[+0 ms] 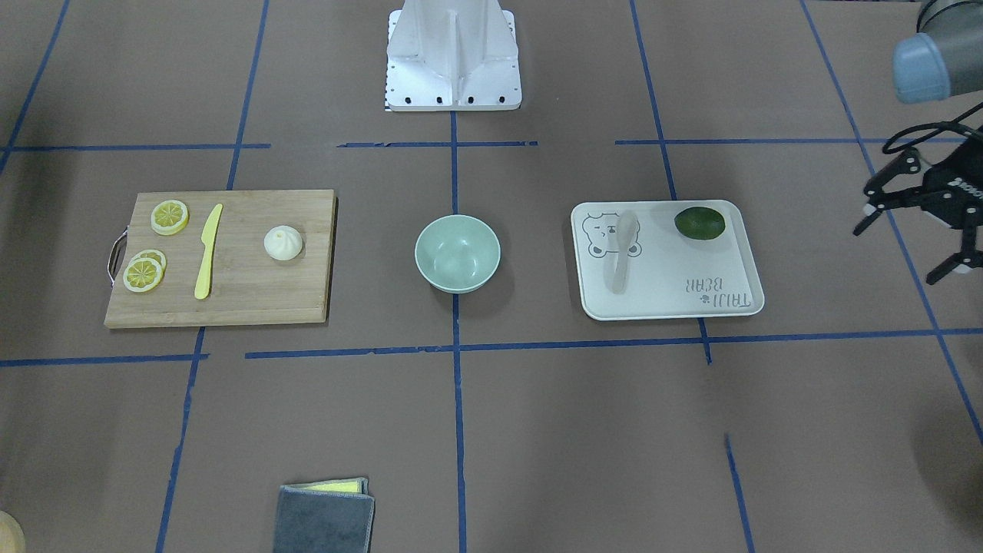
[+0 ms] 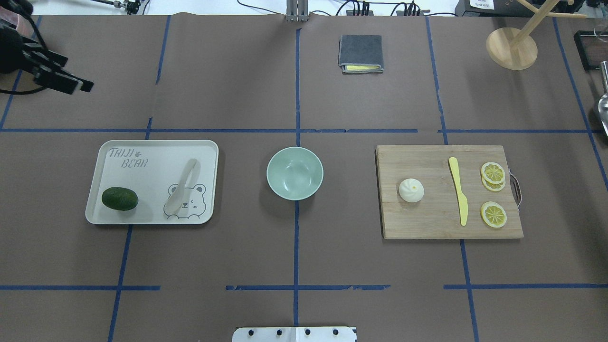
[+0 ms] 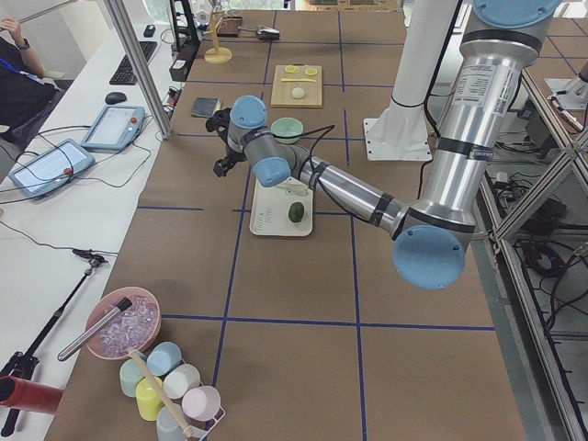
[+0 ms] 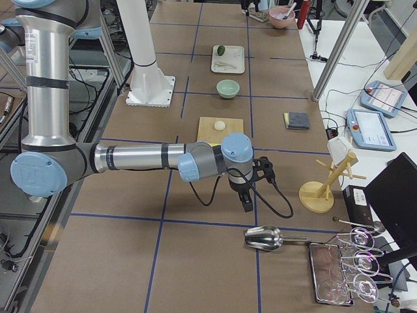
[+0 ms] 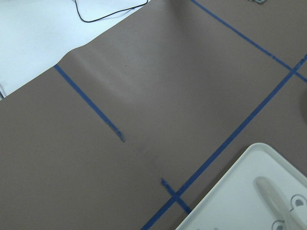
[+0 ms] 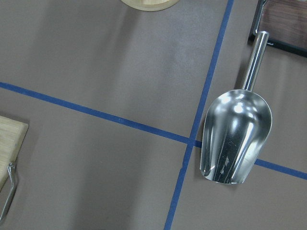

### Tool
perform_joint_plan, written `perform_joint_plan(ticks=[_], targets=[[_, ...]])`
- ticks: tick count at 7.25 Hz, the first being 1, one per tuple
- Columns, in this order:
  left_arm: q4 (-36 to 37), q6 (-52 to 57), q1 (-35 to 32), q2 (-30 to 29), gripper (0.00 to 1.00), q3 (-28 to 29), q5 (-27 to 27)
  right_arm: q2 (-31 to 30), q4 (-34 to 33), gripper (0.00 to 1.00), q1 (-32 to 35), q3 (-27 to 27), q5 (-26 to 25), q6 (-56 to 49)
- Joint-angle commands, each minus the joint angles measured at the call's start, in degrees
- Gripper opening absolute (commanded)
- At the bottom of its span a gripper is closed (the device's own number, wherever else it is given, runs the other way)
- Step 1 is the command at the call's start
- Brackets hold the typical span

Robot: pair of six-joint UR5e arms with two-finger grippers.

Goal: Put spoon and bun in bowl

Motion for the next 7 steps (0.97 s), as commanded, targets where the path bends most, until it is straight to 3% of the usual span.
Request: perform_joint_plan(ticks=[1, 2, 3, 4, 5, 7], targets=[[0.4, -13.5, 10.2, -0.6, 1.0, -2.2, 4.7, 0.0, 0.0, 1.0, 0.0, 0.0, 0.1, 0.0], [1.4, -22.1, 14.5, -0.6, 1.0, -2.3, 8.9, 0.0, 0.0, 1.0, 0.0, -0.1, 0.1, 0.0], [5.9, -24.6, 20.4, -1.8, 1.0, -1.4, 19.2, 0.0, 0.0, 1.0, 0.0, -0.4, 0.1, -0.1], [13.8, -24.7, 24.4, -5.0, 0.99, -0.8, 24.9, 0.0, 0.0, 1.0, 0.0, -0.4, 0.1, -0.1], [15.0, -25.1, 25.8, -5.1, 0.92, 0.0, 25.2, 0.0, 0.0, 1.0, 0.0, -0.6, 0.1, -0.1], [15.0, -24.7, 29.1, -5.4, 0.89, 2.7, 26.4, 0.0, 0.0, 1.0, 0.0, -0.8, 0.1, -0.1]])
